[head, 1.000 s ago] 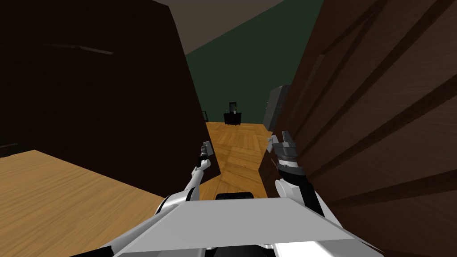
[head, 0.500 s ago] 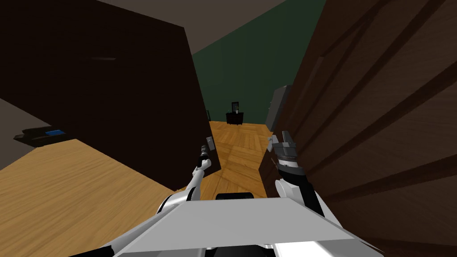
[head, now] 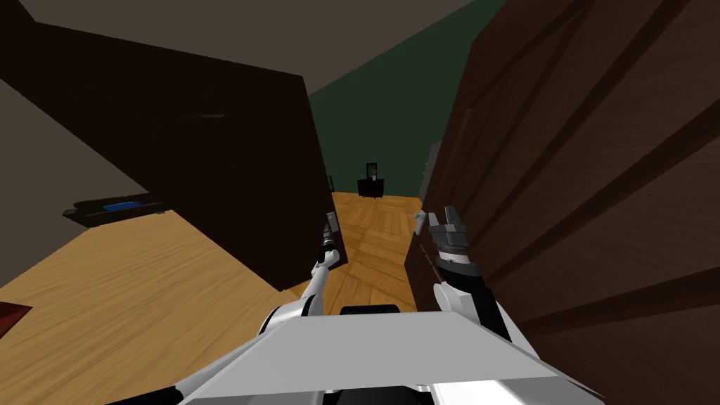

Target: Push the door open

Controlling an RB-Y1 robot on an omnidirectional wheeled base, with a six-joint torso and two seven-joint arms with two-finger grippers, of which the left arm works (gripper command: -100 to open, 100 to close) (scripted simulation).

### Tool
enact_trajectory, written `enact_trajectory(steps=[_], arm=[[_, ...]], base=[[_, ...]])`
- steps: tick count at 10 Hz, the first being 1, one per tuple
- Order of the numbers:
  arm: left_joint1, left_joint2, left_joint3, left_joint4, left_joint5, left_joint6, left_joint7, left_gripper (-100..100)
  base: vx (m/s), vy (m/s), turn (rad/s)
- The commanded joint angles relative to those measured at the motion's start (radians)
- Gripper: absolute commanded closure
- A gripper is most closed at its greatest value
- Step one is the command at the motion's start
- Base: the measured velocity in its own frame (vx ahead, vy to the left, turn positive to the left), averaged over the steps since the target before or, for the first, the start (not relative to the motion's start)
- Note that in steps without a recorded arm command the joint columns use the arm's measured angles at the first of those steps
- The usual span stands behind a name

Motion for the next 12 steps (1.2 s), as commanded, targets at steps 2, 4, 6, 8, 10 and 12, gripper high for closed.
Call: enact_trajectory(steps=[2, 4, 6, 8, 10, 12], arm=[[0.003, 0.039, 0.002, 0.002, 0.001, -0.007, 0.002, -100], [0.005, 0.054, 0.004, 0.003, 0.002, -0.014, 0.003, -100], [0.009, 0.052, 0.006, 0.005, 0.003, -0.022, 0.005, -100], [0.012, 0.031, 0.008, 0.006, 0.004, -0.029, 0.007, -100], [0.015, 0.017, 0.011, -0.008, 0.004, -0.023, 0.001, -100], [0.015, 0.017, 0.011, -0.008, 0.004, -0.023, 0.001, 100]], base=[[0.115, 0.043, -0.031], [0.224, 0.068, -0.025], [0.229, 0.067, -0.041], [0.225, 0.014, -0.031], [0.13, 0.022, -0.027], [-0.019, -0.005, 0.004]])
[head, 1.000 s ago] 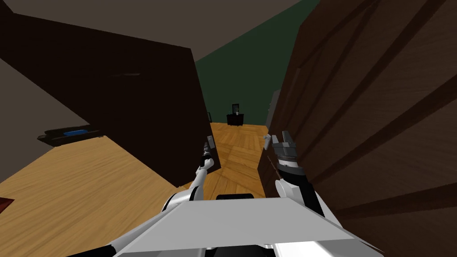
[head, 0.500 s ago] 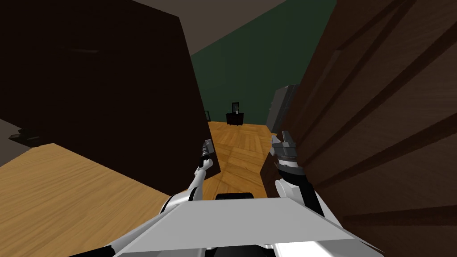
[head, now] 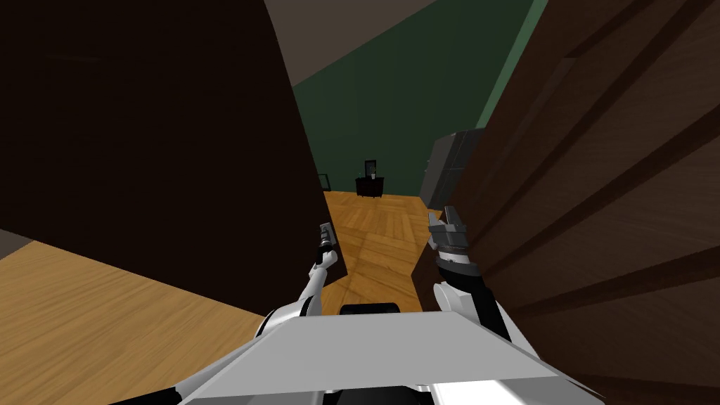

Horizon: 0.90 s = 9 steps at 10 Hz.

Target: Push the door open

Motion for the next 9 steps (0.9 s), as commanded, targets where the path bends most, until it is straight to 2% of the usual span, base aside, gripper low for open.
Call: enact_trajectory(steps=[1, 4, 5, 6, 8, 9], arm=[[0.0, 0.001, 0.0, 0.0, 0.0, -0.001, 0.0, 100], [0.0, 0.001, 0.0, 0.0, 0.0, -0.001, 0.0, 100], [0.002, 0.02, 0.017, 0.001, 0.009, 0.002, -0.01, 100], [0.002, 0.029, 0.026, 0.0, 0.014, 0.002, -0.015, 100], [0.002, 0.029, 0.026, 0.0, 0.014, 0.002, -0.015, 100], [0.001, 0.043, 0.048, -0.002, 0.025, 0.002, -0.028, 100]], base=[[-0.026, -0.004, -0.008], [-0.007, -0.001, 0.0], [0.081, -0.026, 0.013], [0.164, -0.048, 0.033], [0.098, -0.022, 0.025], [0.14, -0.019, 0.014]])
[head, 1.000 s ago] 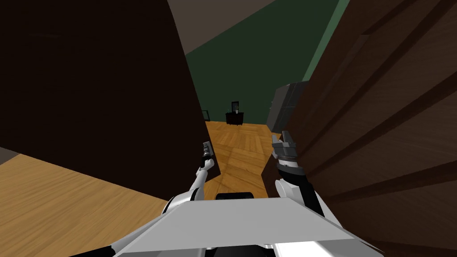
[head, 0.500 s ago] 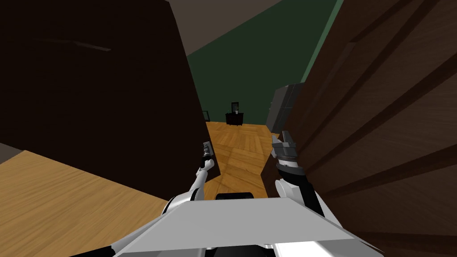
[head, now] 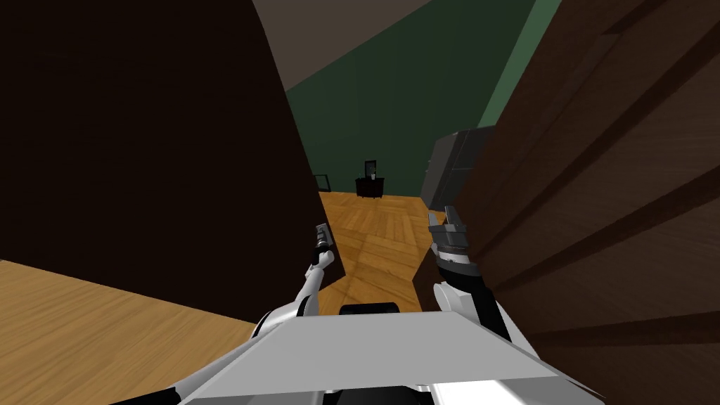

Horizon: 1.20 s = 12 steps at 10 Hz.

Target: Push the door open

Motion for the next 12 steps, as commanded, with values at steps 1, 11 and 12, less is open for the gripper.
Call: enact_trajectory(steps=[1, 11, 12], arm=[[-0.003, 0.017, 0.021, -0.004, 0.008, -0.01, -0.012, 100], [-0.005, 0.02, 0.131, -0.012, 0.065, -0.018, -0.08, 100], [-0.005, 0.025, 0.143, -0.014, 0.071, -0.02, -0.087, 100]], base=[[0.171, -0.046, 0.038], [0.176, -0.038, 0.057], [0.201, 0.016, 0.03]])
